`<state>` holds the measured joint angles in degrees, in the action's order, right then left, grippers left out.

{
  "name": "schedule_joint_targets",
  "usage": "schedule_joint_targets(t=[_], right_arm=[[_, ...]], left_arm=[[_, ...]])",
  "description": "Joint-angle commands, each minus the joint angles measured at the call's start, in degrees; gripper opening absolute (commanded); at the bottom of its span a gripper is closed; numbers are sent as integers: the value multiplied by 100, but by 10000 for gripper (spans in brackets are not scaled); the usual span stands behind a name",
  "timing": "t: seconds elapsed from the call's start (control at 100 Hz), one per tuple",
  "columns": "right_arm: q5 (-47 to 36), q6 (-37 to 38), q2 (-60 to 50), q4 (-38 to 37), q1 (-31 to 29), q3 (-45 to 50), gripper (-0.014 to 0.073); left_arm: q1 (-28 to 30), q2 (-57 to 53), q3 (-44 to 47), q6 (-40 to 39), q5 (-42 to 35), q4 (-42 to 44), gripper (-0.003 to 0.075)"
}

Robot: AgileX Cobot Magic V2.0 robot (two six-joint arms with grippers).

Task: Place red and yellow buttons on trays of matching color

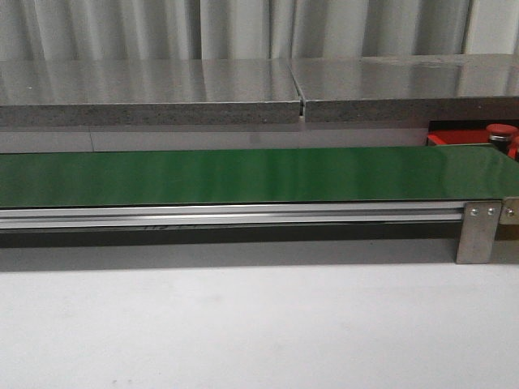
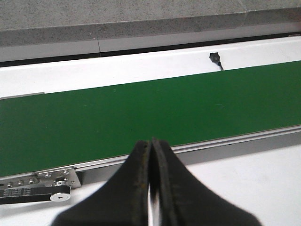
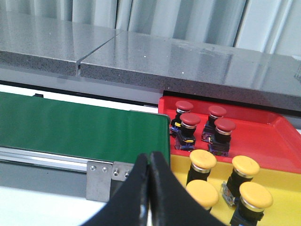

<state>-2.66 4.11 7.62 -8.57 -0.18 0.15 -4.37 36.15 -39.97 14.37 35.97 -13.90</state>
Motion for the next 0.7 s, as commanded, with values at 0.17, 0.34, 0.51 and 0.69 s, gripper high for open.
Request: schedule_joint_targets(t=[0.17, 0.34, 0.51, 0.69], right_arm=[[37, 30, -921, 85, -21, 89, -68], [64, -162, -919, 265, -21, 89, -68], [14, -575, -919, 621, -21, 89, -68], [-71, -569, -913, 621, -21, 83, -68]], left_arm=[[-48, 7, -161, 4, -422, -67, -19], [-48, 7, -161, 4, -419, -67, -19], [-48, 7, -161, 4, -419, -67, -19], [-48, 7, -161, 4, -419, -67, -19]])
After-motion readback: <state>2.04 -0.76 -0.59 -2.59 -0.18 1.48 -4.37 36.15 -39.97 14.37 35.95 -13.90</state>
